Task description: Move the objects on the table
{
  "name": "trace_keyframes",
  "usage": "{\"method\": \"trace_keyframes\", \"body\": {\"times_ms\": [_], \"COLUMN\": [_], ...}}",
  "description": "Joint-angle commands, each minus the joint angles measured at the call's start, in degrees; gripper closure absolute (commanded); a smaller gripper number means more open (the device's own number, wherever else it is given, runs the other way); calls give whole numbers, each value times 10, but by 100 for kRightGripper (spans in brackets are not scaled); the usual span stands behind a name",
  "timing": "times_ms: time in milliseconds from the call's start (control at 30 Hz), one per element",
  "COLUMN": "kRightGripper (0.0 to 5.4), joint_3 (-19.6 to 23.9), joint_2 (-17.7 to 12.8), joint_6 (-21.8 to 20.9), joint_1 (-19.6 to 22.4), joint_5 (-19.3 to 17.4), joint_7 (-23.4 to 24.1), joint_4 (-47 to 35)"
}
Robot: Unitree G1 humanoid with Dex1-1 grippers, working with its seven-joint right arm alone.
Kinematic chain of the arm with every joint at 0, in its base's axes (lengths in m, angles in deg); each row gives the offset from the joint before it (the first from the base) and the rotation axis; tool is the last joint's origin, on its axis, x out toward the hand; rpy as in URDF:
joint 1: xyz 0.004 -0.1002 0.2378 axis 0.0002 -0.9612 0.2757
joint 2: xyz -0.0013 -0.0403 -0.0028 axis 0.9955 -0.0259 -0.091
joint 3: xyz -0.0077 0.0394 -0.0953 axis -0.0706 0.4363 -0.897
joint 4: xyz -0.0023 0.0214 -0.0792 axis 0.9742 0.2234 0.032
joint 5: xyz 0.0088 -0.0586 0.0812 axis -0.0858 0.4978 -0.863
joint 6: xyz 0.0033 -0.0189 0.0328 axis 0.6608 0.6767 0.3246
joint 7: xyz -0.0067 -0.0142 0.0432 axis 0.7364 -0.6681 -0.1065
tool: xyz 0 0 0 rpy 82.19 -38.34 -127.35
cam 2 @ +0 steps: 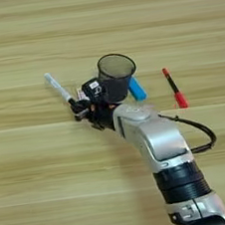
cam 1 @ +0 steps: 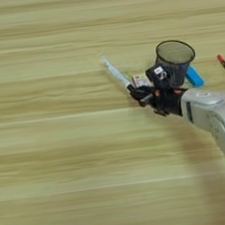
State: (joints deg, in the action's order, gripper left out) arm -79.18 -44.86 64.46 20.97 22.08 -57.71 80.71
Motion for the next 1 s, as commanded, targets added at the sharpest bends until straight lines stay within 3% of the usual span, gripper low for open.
{"method": "trace_keyframes", "body": {"times_ms": [33, 833, 867, 1000], "kRightGripper": [471, 471, 434, 394], "joint_3": [5, -14, -15, -17], "joint_2": [3, 22, 22, 22], "joint_6": [-31, -42, -42, -47], "joint_1": [49, 51, 51, 49], "joint_5": [15, 51, 52, 56], "joint_7": [11, -2, -2, -3], "joint_4": [12, 58, 58, 57]}}
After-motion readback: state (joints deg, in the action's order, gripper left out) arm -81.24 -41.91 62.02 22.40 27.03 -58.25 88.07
